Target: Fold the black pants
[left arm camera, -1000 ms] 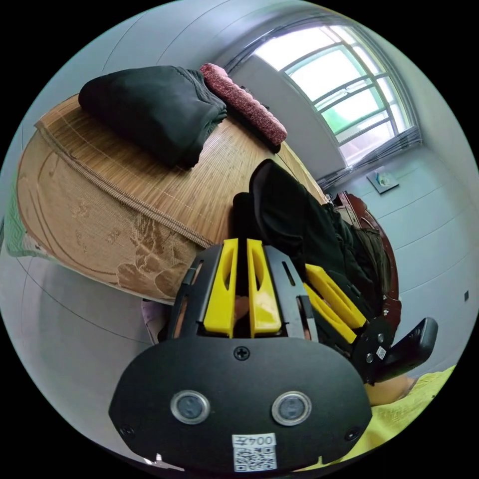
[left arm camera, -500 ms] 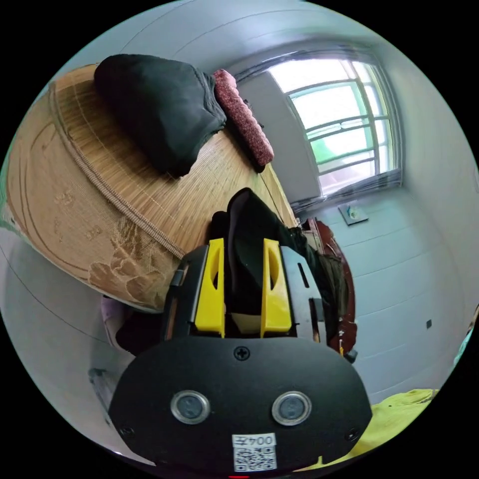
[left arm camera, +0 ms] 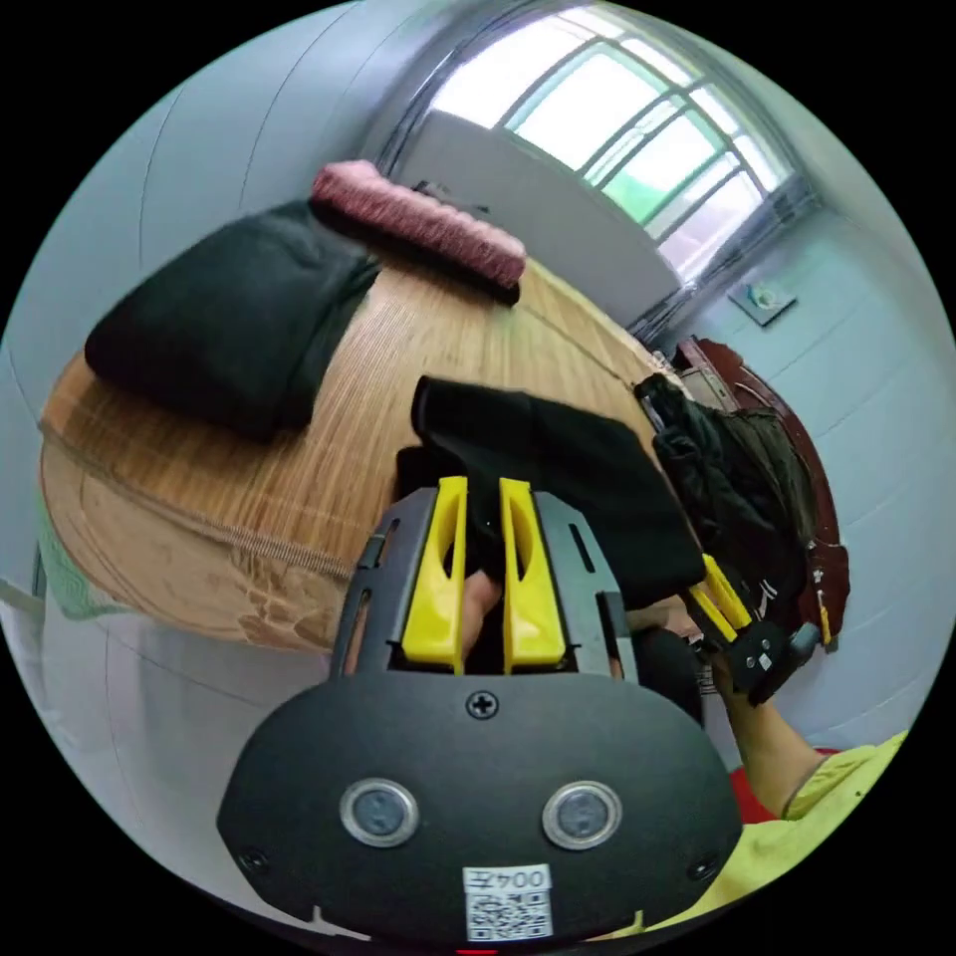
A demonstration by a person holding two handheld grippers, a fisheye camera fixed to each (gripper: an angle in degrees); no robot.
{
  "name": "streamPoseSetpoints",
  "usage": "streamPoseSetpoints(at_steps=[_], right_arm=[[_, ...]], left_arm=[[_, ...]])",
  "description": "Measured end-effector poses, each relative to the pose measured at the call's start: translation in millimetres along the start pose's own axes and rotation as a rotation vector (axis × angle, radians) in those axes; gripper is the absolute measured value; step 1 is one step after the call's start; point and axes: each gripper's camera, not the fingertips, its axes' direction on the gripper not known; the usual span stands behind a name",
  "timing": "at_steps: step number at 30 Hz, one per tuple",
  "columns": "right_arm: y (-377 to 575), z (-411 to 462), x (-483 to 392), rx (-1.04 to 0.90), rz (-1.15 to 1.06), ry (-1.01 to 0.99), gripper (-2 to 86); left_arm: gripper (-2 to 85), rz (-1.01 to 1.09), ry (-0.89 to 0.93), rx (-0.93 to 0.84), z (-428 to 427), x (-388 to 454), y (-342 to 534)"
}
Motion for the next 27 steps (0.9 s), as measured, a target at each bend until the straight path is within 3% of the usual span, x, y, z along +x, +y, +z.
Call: streamPoseSetpoints(at_steps=[4, 8, 10, 16, 19, 23, 27], right_arm=[[37.0, 27.8, 73.5, -0.118, 0.432, -0.285, 7.8], [92.5, 79.4, 126.4, -0.261, 0.911, -0.620, 8.4], [99.9, 79.7, 132.0, -0.228, 0.908, -0.634, 8.4], [98.8, 74.0, 141.6, -0.263, 0.786, -0.543, 8.7], [109.6, 57.8, 151.5, -0.295, 0.775, -0.490, 6.8], [118.5, 17.0, 167.5, -0.115, 0.763, -0.362, 6.0], [95.3, 14.3, 164.9, -0.038, 0.636, -0.476, 8.5]], left_arm=[[2.2, 0.239, 0.107, 0.124, -9.6, 54.4, 1.8], [1.8, 0.160, 0.021, -0.123, 55.2, 27.9, 34.3], [1.8, -0.001, 0.080, -0.072, 58.7, 5.4, 53.9], [1.6, -0.006, 0.061, -0.079, 39.8, 11.0, 42.9], [1.3, 0.010, 0.091, 0.007, 7.5, 7.7, 40.8], [2.2, 0.070, 0.061, 0.088, -13.1, 5.6, 29.4], [7.3, -0.052, 0.110, 0.011, 18.7, -14.3, 17.8]])
